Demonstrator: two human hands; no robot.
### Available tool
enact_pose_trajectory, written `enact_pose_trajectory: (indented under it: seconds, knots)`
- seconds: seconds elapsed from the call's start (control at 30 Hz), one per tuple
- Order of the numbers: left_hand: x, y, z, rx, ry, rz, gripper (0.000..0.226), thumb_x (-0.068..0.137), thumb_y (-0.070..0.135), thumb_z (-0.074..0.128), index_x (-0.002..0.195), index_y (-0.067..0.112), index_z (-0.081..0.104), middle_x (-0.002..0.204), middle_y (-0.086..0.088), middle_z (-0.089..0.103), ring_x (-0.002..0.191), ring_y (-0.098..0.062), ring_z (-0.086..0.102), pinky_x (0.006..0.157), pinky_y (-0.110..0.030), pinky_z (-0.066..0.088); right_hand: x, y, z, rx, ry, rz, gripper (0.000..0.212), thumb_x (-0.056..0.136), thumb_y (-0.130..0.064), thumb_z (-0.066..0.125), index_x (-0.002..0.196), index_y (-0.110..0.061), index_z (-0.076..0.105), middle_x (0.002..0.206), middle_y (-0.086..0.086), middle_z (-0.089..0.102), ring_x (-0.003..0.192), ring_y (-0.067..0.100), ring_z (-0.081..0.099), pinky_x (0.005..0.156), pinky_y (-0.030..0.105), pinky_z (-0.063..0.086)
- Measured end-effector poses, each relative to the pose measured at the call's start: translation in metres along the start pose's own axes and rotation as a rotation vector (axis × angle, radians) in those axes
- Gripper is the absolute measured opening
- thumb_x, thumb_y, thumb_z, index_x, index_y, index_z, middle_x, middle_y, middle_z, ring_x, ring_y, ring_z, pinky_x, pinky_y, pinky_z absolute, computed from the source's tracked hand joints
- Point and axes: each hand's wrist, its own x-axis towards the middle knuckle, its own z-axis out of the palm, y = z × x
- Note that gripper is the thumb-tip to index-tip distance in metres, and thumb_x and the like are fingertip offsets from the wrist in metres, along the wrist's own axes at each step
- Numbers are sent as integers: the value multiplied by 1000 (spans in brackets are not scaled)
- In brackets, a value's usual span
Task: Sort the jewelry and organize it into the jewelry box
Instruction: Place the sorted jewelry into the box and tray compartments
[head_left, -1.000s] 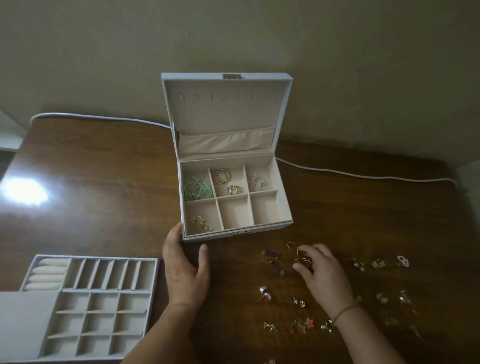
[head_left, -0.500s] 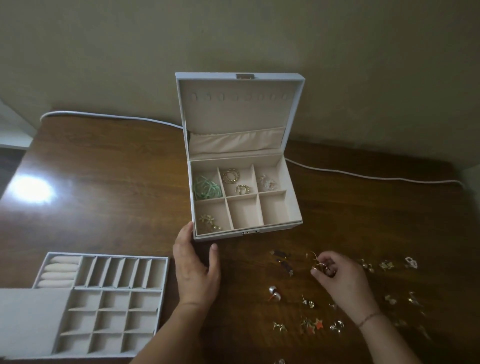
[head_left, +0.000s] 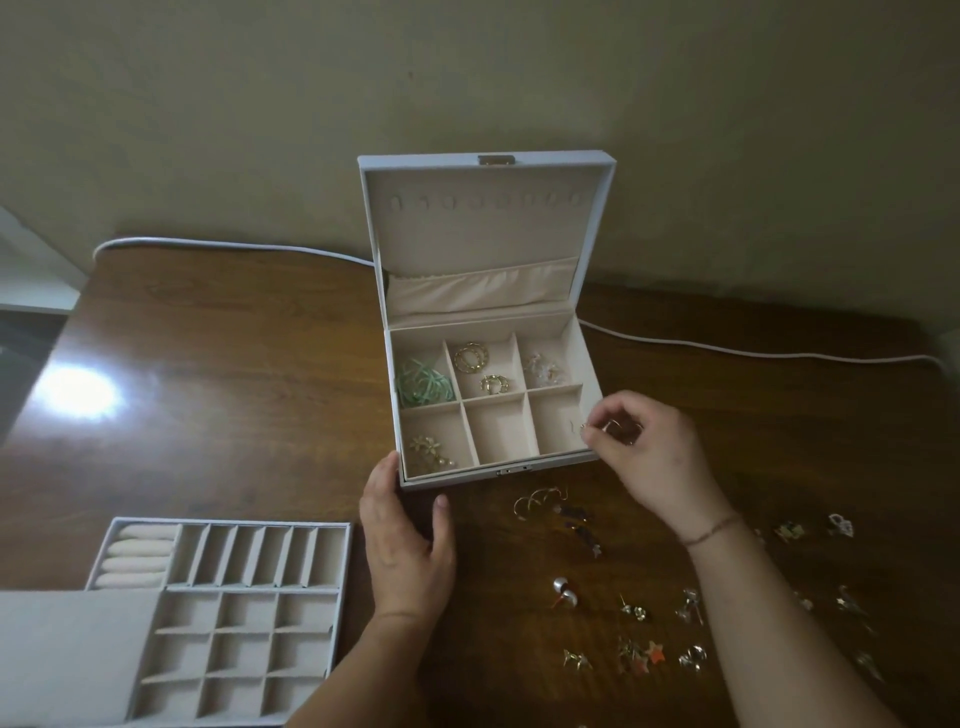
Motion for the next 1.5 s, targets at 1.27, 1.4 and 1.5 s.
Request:
enact_pose_trajectory:
  seconds: [1.27,1.4,1.5]
  knots:
    - [0,-1,1,22,1,-8,69,85,7,66,144,15,32,142,-7,44,134,-4,31,116,-19,22,-35,52,71,-668,-220,-630,40,73,-44,79,108,-34,63,105,-12,64,69,6,64,48,21,48]
    - [-1,-2,1,30,-6,-10,73,83,1,70,145,13,33,143,-8,44,134,-4,30,116,-18,21,-32,53,74,-585,-210,-648,29,71,-33,82,96,-30,69,90,-14,63,74,4,62,53,19,51]
    - [-1,-2,1,31,-15,-7,73,84,3,69,146,15,32,143,-8,43,135,-5,30,116,-18,21,-37,39,70,-454,-190,-630,22,82,-36,67,102,-27,67,92,-16,65,77,-3,59,63,16,53]
